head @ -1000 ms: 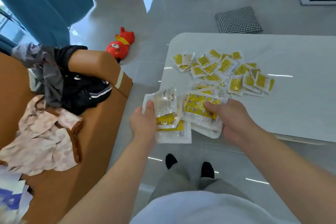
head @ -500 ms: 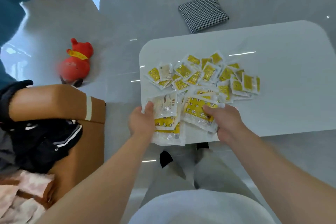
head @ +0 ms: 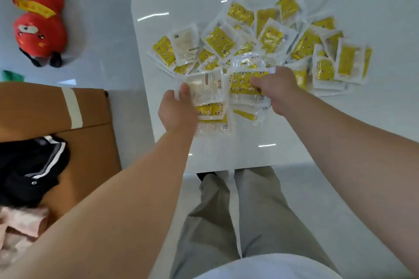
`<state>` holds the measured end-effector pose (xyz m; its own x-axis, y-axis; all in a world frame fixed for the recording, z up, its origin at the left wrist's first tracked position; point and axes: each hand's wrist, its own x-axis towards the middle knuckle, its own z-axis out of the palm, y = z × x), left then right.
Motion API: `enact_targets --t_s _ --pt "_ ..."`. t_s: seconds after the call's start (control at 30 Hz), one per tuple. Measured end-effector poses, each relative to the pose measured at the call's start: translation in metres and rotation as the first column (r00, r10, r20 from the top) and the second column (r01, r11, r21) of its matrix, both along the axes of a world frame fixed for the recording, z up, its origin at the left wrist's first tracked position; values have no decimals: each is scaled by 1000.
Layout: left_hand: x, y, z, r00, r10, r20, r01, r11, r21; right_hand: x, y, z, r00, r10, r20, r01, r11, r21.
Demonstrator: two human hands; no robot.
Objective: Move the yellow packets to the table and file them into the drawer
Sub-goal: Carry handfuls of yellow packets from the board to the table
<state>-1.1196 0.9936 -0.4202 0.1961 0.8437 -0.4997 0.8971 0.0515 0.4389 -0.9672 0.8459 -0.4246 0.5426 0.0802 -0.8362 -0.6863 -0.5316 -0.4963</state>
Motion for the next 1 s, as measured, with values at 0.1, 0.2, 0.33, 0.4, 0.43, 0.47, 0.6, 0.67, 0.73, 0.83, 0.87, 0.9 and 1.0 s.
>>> enact_targets --t_s 0.1,0.2,0.33,0.4,0.43,0.47,0.6,0.67,0.73,0.83,0.87,0.9,1.0 --pt "21 2 -33 999 43 14 -44 999 15 25 12 -30 1000 26 9 -25 1000 -11" --pt "35 5 -61 997 68 41 -69 997 23 42 21 -58 996 83 14 -82 996 -34" --pt "44 5 -93 990 143 9 -143 990 3 51 24 -83 944 303 130 -275 942 -192" --pt "43 4 -107 986 168 -18 -168 986 -16 50 24 -90 850 495 180 -420 843 -336" --pt "42 3 -114 984 173 -39 -175 984 -33 48 25 -90 798 568 203 -462 792 -400" --pt "40 2 -119 983 173 -67 -176 983 -53 44 26 -90 757 613 225 -478 755 -449" --pt "41 -3 -127 975 190 -117 -205 970 -133 26 28 -92 673 683 284 -444 680 -584" --pt "44 -3 -125 974 182 -134 -200 971 -133 19 27 -94 679 684 266 -416 657 -628" --pt "46 -1 -120 980 128 -154 -149 979 -139 12 24 -93 692 672 264 -385 653 -652" --pt "47 2 -106 979 33 -203 -63 988 -142 2 21 -82 698 660 277 -373 666 -646" --pt "47 3 -100 974 17 -226 -52 987 -150 -1 19 -76 712 646 277 -374 681 -629" --pt "46 3 -91 970 5 -243 -46 985 -164 -3 19 -68 736 616 281 -364 710 -602" --pt "41 0 -55 974 -46 -224 -5 976 -219 -6 20 -36 876 393 279 -250 865 -435"
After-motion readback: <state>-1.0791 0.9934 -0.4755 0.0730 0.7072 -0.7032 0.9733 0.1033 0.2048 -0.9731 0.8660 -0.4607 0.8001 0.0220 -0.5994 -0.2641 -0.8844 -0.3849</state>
